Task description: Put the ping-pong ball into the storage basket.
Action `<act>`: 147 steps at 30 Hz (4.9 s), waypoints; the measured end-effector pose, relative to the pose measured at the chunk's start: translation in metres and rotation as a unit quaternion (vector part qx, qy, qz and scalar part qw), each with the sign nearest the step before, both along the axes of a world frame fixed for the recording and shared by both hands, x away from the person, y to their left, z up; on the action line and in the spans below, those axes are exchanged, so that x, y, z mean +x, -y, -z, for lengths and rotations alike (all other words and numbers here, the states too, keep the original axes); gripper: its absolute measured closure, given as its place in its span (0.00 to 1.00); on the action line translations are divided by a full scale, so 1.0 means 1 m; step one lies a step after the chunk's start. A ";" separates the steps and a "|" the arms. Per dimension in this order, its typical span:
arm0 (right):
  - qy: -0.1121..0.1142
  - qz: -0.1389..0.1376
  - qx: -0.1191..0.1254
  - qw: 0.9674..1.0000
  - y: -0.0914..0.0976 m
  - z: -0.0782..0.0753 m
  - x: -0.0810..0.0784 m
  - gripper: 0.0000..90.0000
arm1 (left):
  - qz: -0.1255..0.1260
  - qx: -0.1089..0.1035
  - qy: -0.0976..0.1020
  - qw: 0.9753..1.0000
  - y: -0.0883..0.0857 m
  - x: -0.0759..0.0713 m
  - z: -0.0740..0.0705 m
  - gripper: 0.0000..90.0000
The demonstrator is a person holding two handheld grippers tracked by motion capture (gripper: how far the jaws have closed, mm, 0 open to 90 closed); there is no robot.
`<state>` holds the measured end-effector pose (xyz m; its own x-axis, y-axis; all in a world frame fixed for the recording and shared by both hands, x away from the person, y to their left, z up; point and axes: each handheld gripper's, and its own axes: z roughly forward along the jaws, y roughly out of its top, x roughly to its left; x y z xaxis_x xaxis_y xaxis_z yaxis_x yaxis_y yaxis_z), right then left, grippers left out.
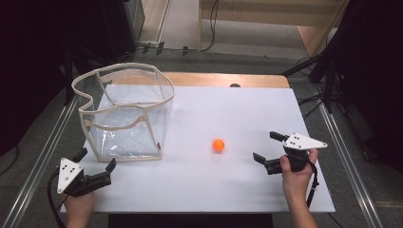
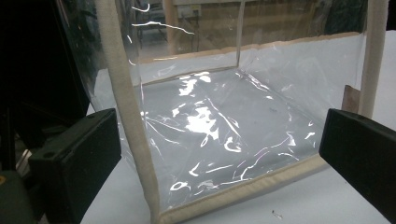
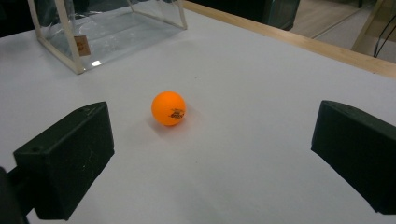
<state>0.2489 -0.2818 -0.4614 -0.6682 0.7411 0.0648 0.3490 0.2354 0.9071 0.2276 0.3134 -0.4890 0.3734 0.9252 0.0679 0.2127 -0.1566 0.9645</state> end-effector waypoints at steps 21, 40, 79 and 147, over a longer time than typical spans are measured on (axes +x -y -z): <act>-0.030 -0.035 -0.040 0.998 -0.026 -0.012 0.022 0.00 | 0.001 0.000 0.000 1.000 0.000 0.000 0.000 0.00; -0.045 -0.076 -0.070 0.994 -0.051 -0.020 0.041 0.00 | 0.001 -0.001 0.000 1.000 0.000 0.000 0.000 0.00; -0.131 -0.137 -0.151 0.970 -0.100 -0.015 0.076 0.00 | 0.002 -0.002 0.001 1.000 0.000 0.000 0.000 0.00; -0.222 -0.168 -0.254 0.926 -0.136 0.012 0.118 0.54 | 0.004 -0.005 0.001 1.000 -0.001 0.000 0.000 0.00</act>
